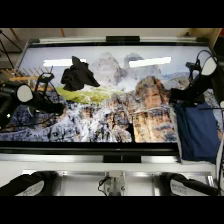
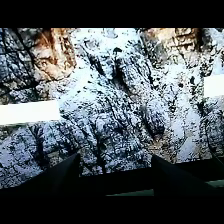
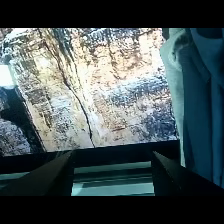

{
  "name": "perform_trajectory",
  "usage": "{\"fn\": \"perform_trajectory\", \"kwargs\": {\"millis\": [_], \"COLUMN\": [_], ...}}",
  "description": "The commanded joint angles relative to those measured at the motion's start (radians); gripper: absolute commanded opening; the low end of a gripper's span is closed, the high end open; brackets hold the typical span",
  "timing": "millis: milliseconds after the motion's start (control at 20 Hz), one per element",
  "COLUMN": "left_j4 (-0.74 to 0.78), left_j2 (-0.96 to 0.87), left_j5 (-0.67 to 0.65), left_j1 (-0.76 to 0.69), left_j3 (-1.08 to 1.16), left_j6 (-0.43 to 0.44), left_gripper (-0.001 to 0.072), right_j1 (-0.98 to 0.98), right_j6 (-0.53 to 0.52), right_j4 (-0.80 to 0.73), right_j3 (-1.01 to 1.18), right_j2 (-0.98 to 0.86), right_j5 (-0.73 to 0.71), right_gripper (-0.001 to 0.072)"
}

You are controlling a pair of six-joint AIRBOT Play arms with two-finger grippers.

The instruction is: Fold the shirts.

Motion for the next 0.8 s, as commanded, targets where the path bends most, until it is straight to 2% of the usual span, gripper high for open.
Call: {"fn": "perform_trajectory", "kwargs": {"millis": [0,550,750], "left_j4": [0.0,0.0,0.0], "left_j2": [0.001,0.001,0.001], "left_j5": [0.0,0.0,0.001], "left_j1": [0.0,0.0,0.0], "left_j3": [0.0,0.0,0.0], "left_j6": [0.0,0.0,0.0], "left_gripper": [0.0523,0.0523,0.0523], "right_j1": [0.001,0.001,0.001], "right_j6": [0.0,0.0,0.0], "right_j4": [0.0,-0.001,0.0], "right_j3": [0.001,0.001,0.001], "right_j2": [0.0,0.0,0.0], "right_j5": [0.001,-0.004,-0.076], "right_gripper": [0.0592,0.0592,0.0592]}}
